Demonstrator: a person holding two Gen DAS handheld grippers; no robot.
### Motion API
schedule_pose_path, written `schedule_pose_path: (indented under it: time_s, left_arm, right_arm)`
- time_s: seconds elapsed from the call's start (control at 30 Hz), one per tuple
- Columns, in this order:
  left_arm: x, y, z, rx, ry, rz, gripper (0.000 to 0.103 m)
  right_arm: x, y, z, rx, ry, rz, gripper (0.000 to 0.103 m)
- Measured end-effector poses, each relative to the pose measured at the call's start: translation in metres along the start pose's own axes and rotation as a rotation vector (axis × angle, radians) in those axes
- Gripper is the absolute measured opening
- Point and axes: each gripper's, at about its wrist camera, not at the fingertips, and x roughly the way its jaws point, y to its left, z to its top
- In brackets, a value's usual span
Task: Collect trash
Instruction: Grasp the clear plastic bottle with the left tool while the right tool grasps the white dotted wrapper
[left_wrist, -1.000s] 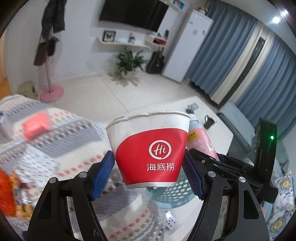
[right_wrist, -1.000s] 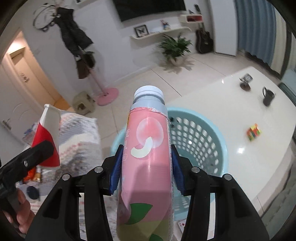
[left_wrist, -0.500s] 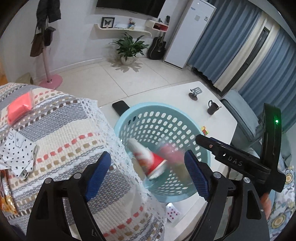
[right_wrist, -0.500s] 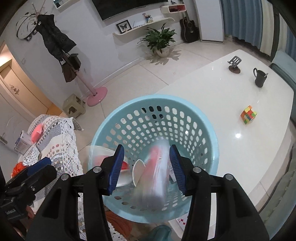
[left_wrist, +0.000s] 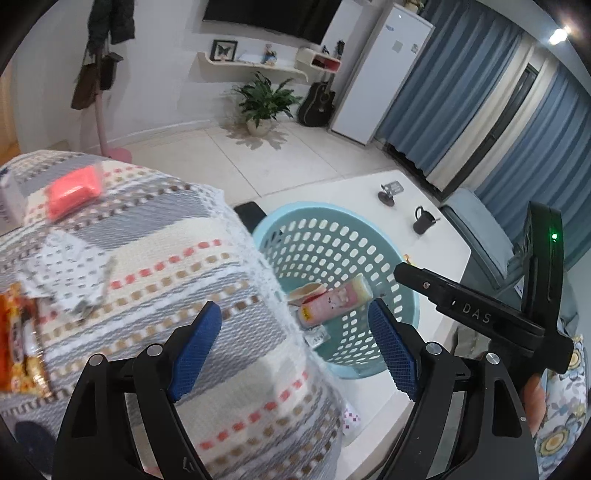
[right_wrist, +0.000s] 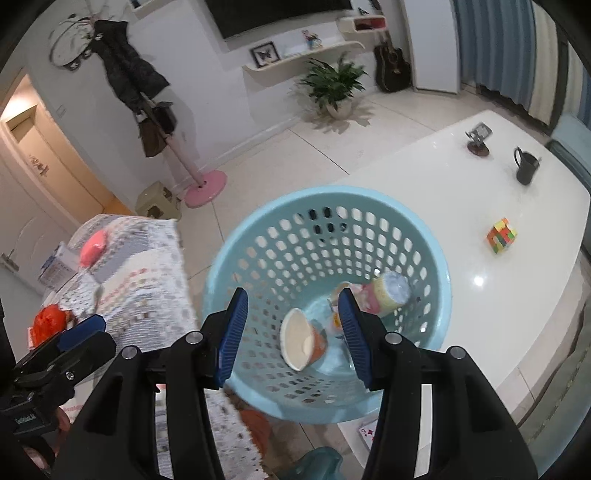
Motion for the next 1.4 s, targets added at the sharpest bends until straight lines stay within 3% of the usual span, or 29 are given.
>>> schedule_pose_path:
  time_s: [0.27, 0.43, 0.7, 0.87, 1.0, 1.13, 1.27, 1.4]
  left_arm:
    - [-0.08, 0.023, -0.017, -0.029, -0.131, 0.045, 0.08]
    - [-0.142, 0.057, -0.041, -0.078, -0.218, 0.117, 0.08]
    - [-0.22, 0.141, -0.096, -0.239, -0.275, 0.306, 0.08]
    - [-0.233, 0.184, -0.127, -0.35, -0.256, 0.341, 0.078]
    - [-0.223, 0.199, -0.14, -0.384, -0.218, 0.292, 0.072]
    - [-0.211, 0.192, -0.143, -0.362, -0.188, 0.19, 0.06]
    - [-0.205, 0.173, -0.148, -0.316, -0.166, 0.137, 0.059]
    - [-0.197, 0.138, -0.157, -0.239, -0.115, 0.035, 0.059]
  right_arm:
    - [-0.043, 0.08, -0.008, -0.163, -0.101, 0.103, 0.047]
    - [-0.054, 0.141, -0.023, -0.3, -0.141, 0.162, 0.034]
    - [-0.031, 0.218, -0.05, -0.433, -0.066, 0.237, 0.032]
    - [-0.016, 0.247, -0.074, -0.477, -0.014, 0.259, 0.032]
    - [-0.014, 0.251, -0.084, -0.477, 0.007, 0.266, 0.032]
    - [-0.018, 0.248, -0.084, -0.469, 0.0, 0.254, 0.032]
    - [-0.02, 0.239, -0.079, -0.449, -0.002, 0.247, 0.032]
    - [-0.016, 0.232, -0.075, -0.437, 0.004, 0.243, 0.032]
